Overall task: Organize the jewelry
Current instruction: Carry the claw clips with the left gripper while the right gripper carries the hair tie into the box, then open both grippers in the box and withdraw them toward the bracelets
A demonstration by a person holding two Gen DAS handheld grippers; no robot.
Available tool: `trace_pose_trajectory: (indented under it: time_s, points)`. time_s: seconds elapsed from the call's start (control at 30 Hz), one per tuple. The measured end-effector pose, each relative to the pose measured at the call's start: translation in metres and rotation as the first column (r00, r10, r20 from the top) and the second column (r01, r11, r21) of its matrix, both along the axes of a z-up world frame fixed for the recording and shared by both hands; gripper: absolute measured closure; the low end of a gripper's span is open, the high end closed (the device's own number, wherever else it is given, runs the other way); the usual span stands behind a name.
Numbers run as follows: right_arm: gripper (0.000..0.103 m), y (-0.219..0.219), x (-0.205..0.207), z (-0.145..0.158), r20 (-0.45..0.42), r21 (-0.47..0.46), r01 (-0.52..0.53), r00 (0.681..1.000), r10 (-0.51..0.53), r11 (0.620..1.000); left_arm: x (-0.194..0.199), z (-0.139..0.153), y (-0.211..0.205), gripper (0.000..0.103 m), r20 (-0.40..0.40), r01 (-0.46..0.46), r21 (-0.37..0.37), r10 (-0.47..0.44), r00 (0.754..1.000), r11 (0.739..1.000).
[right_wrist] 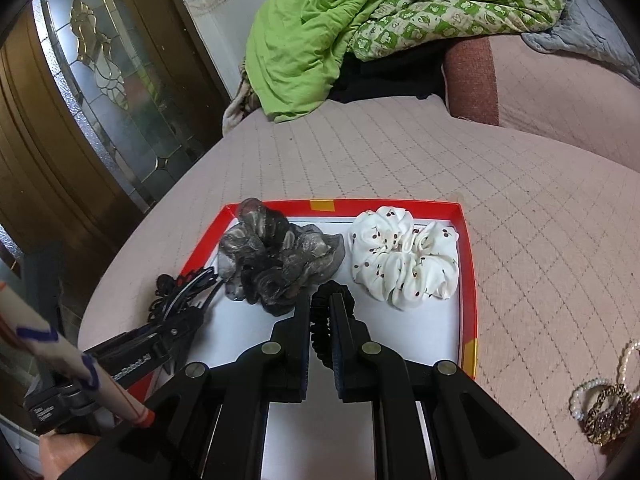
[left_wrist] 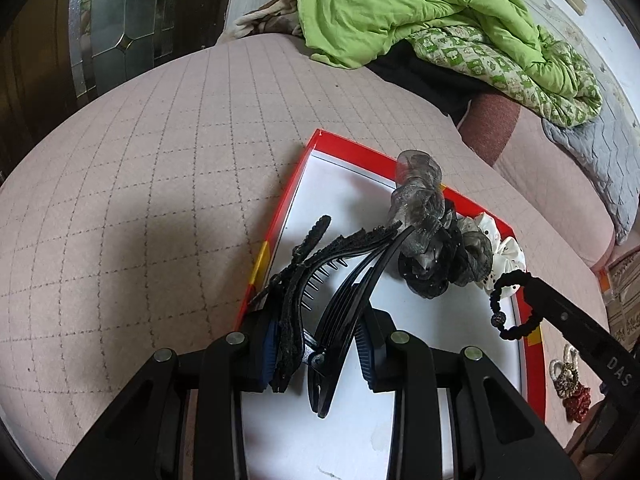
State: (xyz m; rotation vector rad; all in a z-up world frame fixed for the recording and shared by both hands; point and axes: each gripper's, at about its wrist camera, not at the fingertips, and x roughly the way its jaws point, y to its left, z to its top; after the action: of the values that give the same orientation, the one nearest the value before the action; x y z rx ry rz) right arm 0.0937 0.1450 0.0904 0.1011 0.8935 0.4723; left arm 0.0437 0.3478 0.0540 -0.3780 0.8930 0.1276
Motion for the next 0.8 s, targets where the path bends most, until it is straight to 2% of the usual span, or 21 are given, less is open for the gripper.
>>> trace_pose_trajectory:
  time_s: [0.23, 0.6, 0.73, 0.8]
  points:
    - [0.092, 0.005, 0.011, -0.007, -0.021, -0.018, 0.007, 1.000, -0.007, 1.000, 0.003, -0.001, 0.001, 0.071, 0.004, 0.007, -0.013, -0.007, 1.000, 1.000]
    - [0.092, 0.011, 0.016, -0.013, -0.047, 0.004, 0.011, 0.999, -0.011, 1.000, 0.002, 0.005, -0.002, 0.064, 0.031, 0.017, -0.003, -0.017, 0.999, 1.000]
    - [0.079, 0.009, 0.015, -0.009, -0.049, 0.022, 0.005, 0.999, -0.003, 1.000, 0.000, 0.009, -0.004, 0.063, 0.048, 0.020, 0.001, -0.020, 0.999, 1.000]
    - [0.079, 0.008, 0.014, -0.006, -0.040, 0.028, 0.005, 0.999, -0.004, 1.000, -0.001, 0.011, -0.005, 0.063, 0.054, 0.021, 0.005, -0.021, 0.998, 1.000]
